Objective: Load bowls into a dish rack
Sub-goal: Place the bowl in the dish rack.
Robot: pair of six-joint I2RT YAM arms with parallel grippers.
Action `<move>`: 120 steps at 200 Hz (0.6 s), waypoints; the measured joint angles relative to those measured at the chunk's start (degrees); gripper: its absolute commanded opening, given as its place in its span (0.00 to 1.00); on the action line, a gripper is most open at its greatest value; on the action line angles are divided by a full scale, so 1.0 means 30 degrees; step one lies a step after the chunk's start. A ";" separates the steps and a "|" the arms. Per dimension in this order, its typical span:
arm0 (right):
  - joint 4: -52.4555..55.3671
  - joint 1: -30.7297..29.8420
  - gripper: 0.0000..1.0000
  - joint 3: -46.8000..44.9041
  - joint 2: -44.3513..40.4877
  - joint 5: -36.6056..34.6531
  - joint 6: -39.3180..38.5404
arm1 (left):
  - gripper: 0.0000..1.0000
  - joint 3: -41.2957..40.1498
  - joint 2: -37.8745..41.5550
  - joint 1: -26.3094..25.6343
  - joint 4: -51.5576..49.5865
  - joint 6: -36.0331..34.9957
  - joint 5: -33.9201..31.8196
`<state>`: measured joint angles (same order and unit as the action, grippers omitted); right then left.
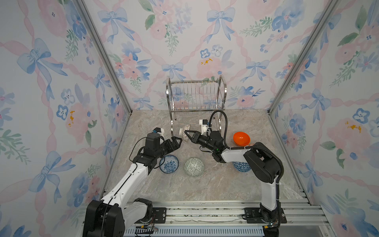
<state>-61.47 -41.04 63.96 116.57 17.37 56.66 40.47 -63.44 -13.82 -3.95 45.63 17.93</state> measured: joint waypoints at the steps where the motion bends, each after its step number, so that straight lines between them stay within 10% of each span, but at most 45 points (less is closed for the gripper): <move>1: 0.0000 0.0007 0.00 0.0036 0.0022 -0.0007 0.0007 | 0.97 0.0000 0.0000 0.0000 0.0000 0.0000 0.0000; 120: -0.0109 0.0721 0.00 0.3920 0.3701 -0.0299 0.0102 | 0.98 0.0182 -0.0568 0.0503 -0.0087 -0.0197 0.0044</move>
<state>-61.80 -38.87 75.72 127.68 16.47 56.97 41.01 -65.14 -12.32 -4.21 45.04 18.06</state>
